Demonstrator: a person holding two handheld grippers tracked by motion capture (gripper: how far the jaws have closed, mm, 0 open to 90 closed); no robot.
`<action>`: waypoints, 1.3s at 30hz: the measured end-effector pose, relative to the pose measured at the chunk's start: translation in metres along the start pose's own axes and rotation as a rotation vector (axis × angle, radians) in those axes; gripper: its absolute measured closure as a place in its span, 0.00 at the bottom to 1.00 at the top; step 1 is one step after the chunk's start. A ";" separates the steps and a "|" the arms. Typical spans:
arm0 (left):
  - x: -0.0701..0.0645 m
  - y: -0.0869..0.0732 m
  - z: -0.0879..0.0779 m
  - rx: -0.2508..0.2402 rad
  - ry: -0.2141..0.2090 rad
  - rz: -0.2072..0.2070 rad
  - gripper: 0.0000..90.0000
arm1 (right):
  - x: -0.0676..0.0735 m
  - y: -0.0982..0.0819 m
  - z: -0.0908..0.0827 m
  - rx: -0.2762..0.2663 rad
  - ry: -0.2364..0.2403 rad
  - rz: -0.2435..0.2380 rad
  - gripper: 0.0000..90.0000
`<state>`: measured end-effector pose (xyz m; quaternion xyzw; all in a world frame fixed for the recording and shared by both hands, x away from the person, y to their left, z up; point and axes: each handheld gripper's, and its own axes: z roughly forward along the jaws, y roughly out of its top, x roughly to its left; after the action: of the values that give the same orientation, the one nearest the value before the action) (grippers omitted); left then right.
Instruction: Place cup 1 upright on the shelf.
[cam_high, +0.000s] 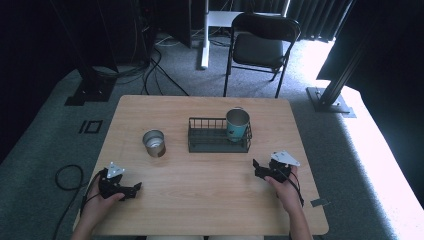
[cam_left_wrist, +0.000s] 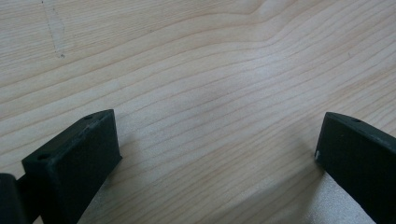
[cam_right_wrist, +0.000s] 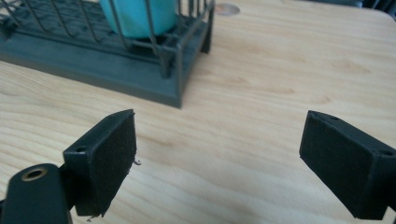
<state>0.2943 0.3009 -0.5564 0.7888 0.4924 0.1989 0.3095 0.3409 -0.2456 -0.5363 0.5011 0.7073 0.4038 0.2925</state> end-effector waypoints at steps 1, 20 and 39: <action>0.000 0.000 0.000 0.000 0.000 0.000 0.00 | -0.002 -0.001 -0.001 0.006 -0.003 0.008 0.12; 0.000 0.000 0.000 0.000 0.000 -0.001 0.00 | -0.028 -0.025 -0.015 0.088 -0.066 0.040 0.12; 0.000 0.000 0.000 0.000 0.000 0.000 0.00 | -0.046 -0.041 -0.027 0.231 -0.067 0.082 0.12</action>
<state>0.2943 0.3009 -0.5564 0.7887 0.4925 0.1988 0.3096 0.3140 -0.3039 -0.5578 0.5731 0.7180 0.3143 0.2393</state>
